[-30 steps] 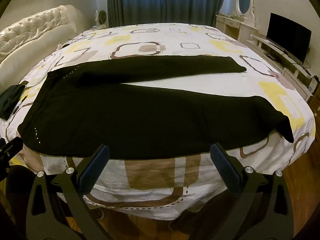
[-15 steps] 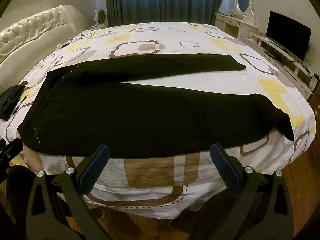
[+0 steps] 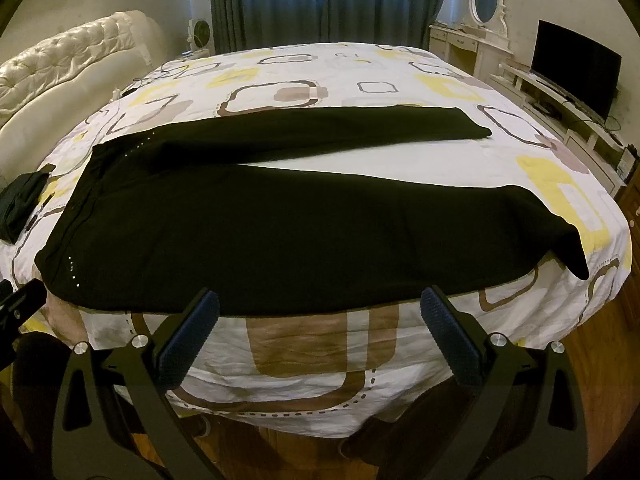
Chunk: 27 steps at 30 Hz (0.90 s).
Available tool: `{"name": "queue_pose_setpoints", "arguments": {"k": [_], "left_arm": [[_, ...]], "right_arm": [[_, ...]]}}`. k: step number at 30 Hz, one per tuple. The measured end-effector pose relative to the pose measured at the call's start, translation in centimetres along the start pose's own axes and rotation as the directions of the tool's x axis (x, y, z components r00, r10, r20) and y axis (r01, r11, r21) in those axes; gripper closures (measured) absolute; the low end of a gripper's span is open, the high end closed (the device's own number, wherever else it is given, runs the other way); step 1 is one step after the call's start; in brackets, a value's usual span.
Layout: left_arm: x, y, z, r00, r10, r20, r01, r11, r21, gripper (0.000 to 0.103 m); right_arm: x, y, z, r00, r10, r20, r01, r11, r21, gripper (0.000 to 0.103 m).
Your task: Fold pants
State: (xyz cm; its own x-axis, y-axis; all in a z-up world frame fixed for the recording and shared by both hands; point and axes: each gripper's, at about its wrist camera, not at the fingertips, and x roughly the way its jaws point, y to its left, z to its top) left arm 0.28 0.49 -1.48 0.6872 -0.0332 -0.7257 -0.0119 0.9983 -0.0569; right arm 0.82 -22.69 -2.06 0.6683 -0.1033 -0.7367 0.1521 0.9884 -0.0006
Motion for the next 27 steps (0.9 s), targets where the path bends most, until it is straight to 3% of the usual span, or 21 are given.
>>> {"name": "queue_pose_setpoints", "arguments": {"k": [27], "left_arm": [[1.0, -0.4, 0.7, 1.000, -0.008, -0.023, 0.009, 0.999, 0.033, 0.004]], "right_arm": [[1.5, -0.4, -0.4, 0.999, 0.006, -0.038, -0.006, 1.000, 0.021, 0.002]]}}
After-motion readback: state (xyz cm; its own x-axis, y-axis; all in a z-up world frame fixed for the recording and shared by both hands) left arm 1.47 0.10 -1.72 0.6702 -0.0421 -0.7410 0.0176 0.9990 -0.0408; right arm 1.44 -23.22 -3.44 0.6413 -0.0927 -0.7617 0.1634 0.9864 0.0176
